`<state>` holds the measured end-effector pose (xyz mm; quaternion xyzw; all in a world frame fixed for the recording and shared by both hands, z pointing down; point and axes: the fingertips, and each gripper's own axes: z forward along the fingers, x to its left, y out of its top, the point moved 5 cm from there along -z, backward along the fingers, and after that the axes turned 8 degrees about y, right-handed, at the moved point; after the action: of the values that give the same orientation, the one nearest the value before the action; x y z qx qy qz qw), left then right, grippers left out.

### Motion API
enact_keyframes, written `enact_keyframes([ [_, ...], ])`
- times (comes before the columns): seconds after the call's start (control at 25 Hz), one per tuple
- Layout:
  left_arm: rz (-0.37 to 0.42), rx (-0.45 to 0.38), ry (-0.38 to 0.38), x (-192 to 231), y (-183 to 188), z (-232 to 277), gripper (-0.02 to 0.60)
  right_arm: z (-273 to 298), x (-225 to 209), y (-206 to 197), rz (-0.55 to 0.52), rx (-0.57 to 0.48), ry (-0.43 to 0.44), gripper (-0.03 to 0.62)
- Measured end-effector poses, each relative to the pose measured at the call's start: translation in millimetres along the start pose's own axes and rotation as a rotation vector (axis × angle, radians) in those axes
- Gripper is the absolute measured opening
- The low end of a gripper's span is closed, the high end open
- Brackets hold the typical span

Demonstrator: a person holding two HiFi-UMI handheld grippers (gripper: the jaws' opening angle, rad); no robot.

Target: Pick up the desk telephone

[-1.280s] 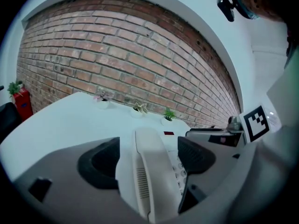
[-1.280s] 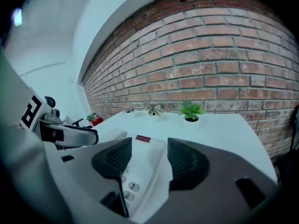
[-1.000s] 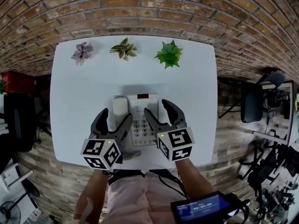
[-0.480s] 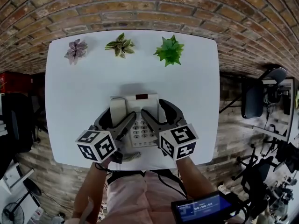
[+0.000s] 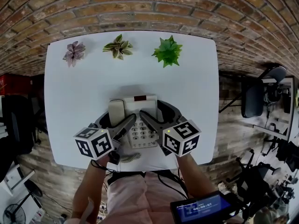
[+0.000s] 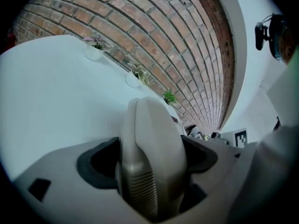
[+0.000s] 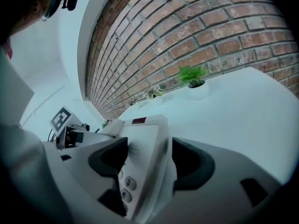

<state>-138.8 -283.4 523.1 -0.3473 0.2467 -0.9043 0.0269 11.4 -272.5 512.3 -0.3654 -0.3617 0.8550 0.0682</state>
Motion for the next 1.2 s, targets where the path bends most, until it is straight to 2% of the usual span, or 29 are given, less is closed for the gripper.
enact_keyframes([
  [0.24,0.019,-0.054,0.029,-2.7,-0.2,-5.7,0.403,-2.2,2.2,1.2,-0.035,-0.015,0.013,0.311],
  [0.32,0.033,-0.081,0.031,-5.0,0.0,-9.3,0.4,-2.1,4.3,-0.5,-0.032,-0.015,0.057,0.331],
  [0.4,0.046,-0.112,0.034,-7.4,0.0,-13.3,0.397,-1.4,6.3,-5.0,-0.011,-0.007,0.121,0.384],
  [0.68,0.115,-0.237,0.021,-16.4,-2.6,-30.0,0.39,-4.6,12.2,-14.9,0.006,0.031,0.257,0.411],
  [1.04,0.221,-0.39,-0.004,-29.1,-10.1,-52.5,0.385,-3.1,27.6,-22.2,0.044,0.094,0.447,0.375],
  [1.2,0.233,-0.414,0.003,-30.7,-11.1,-55.1,0.379,-3.2,36.5,-23.7,0.013,0.093,0.526,0.293],
])
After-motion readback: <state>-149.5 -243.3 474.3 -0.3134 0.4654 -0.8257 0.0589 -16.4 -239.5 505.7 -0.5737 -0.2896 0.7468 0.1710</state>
